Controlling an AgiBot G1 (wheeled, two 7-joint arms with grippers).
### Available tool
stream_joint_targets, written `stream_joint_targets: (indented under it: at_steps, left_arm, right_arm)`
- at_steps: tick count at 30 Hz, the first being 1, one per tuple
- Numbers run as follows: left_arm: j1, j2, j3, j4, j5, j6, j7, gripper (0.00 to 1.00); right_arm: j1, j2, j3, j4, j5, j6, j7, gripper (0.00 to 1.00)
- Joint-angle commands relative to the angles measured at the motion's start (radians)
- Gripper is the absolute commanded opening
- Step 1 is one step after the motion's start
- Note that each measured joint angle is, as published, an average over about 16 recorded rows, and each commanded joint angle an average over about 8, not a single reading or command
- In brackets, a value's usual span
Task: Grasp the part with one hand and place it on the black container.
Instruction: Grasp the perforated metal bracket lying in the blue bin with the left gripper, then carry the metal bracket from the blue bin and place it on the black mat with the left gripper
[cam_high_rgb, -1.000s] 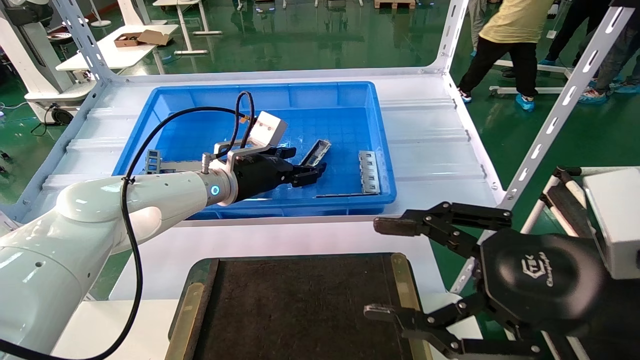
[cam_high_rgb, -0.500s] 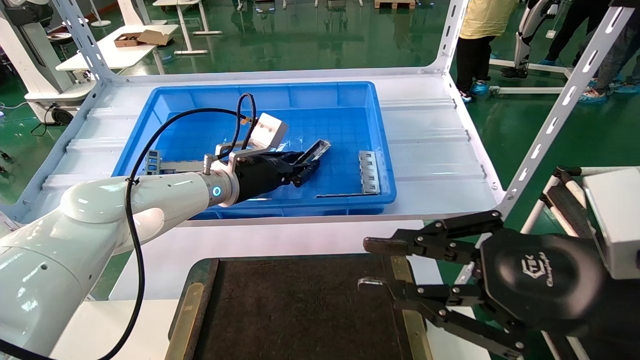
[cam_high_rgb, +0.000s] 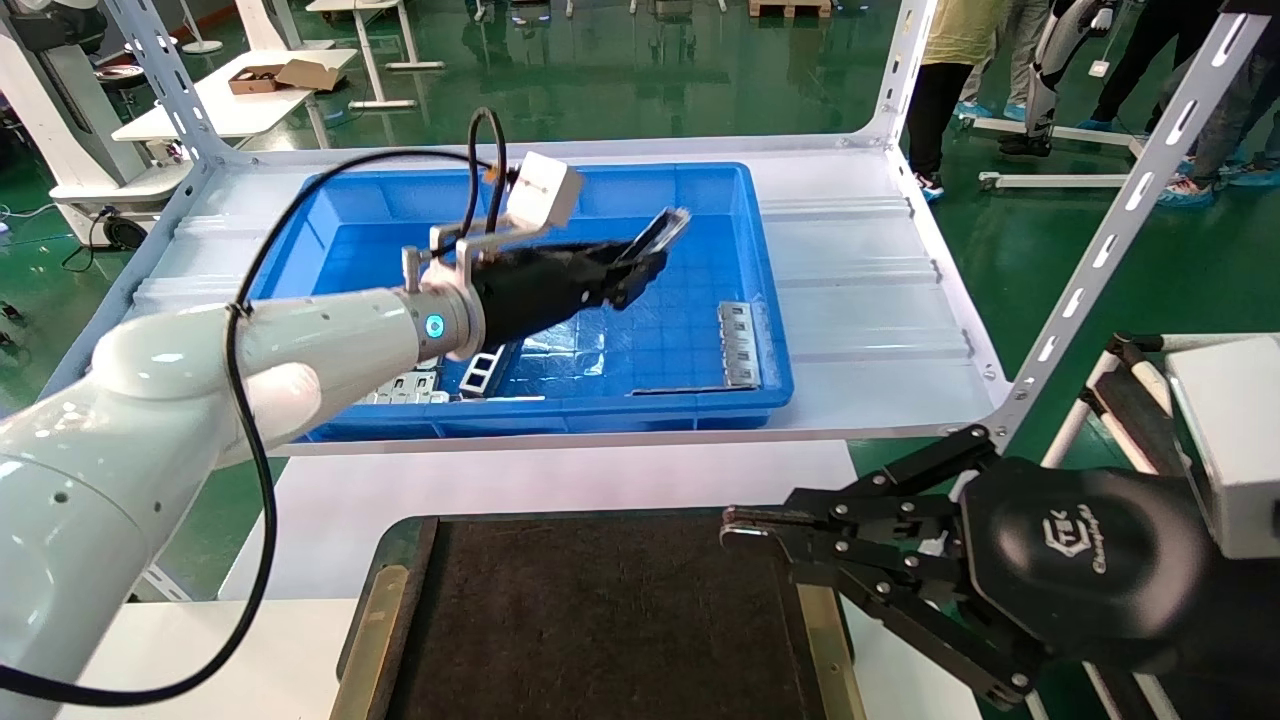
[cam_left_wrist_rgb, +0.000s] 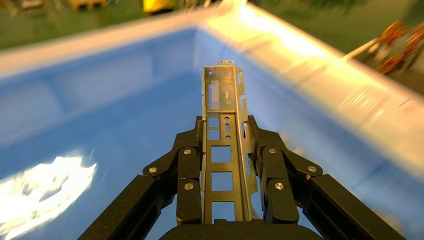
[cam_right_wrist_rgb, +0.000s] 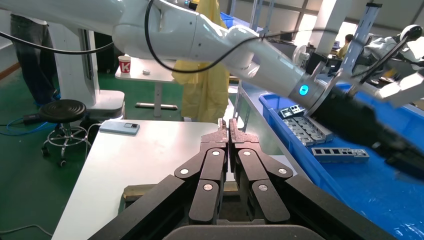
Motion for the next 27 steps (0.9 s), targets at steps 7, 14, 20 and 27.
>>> stream_joint_targets:
  at_steps: [7, 14, 20, 27]
  left_arm:
    - [-0.012, -0.048, -0.041, -0.033, -0.103, 0.219, 0.044, 0.00]
    - [0.058, -0.148, -0.066, -0.141, -0.167, 0.414, 0.035, 0.00]
    - [0.216, -0.277, -0.087, -0.366, -0.232, 0.490, -0.010, 0.00]
    - [0.477, -0.422, -0.088, -0.651, -0.282, 0.401, -0.089, 0.00]
  right_arm:
    - [0.000, 0.000, 0.000, 0.000, 0.000, 0.000, 0.000, 0.00]
    - [0.000, 0.000, 0.000, 0.000, 0.000, 0.000, 0.000, 0.00]
    - [0.000, 0.000, 0.000, 0.000, 0.000, 0.000, 0.000, 0.00]
    - [0.000, 0.000, 0.000, 0.000, 0.000, 0.000, 0.000, 0.00]
